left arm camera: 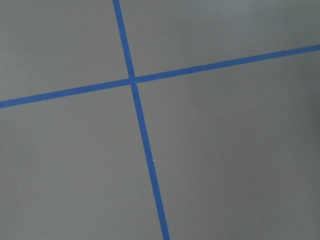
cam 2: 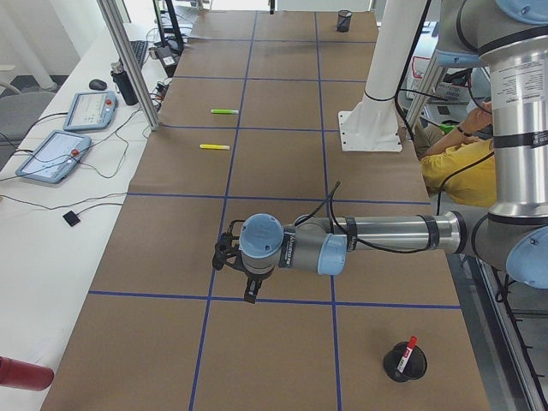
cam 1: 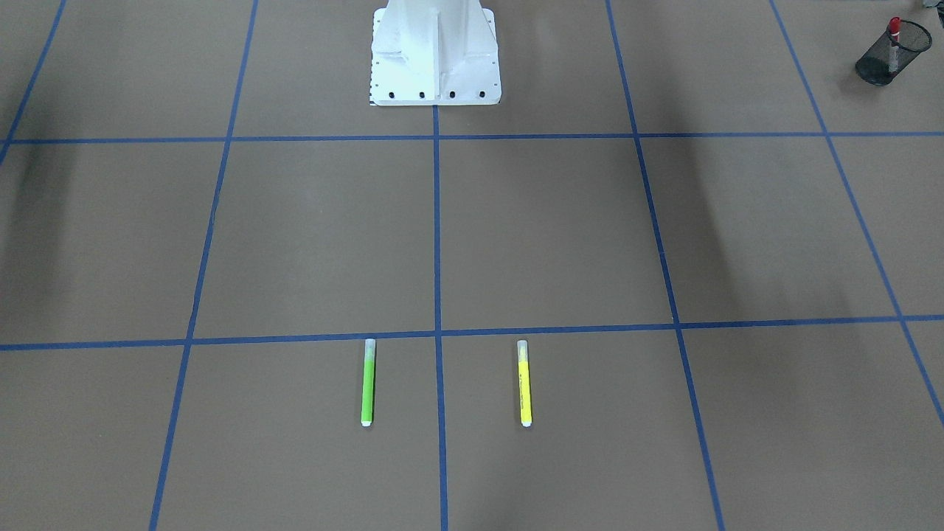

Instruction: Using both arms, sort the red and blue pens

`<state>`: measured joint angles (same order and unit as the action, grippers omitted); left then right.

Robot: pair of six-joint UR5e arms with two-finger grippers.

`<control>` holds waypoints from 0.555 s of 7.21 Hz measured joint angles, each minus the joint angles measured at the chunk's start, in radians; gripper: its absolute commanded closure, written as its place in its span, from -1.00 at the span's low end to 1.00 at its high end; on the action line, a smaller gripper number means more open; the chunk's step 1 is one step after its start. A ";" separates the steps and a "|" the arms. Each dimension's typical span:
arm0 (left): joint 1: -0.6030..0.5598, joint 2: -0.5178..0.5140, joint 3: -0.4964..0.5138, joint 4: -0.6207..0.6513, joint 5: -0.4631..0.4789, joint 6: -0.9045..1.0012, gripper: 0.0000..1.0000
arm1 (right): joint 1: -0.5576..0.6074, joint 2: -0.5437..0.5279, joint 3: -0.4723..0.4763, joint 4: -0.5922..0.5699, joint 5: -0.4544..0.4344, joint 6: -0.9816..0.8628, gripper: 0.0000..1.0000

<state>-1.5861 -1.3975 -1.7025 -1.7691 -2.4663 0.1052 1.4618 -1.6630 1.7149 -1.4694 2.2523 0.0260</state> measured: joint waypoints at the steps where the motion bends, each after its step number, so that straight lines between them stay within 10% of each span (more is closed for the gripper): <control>1: 0.005 -0.003 -0.004 0.000 0.069 0.001 -1.00 | 0.000 -0.002 -0.003 0.003 0.000 0.000 -1.00; 4: 0.031 -0.004 -0.005 0.007 0.216 -0.006 -1.00 | 0.000 -0.005 -0.008 0.003 0.001 0.000 -1.00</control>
<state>-1.5547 -1.4015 -1.7077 -1.7617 -2.2500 0.0990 1.4619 -1.6685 1.7072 -1.4665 2.2532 0.0261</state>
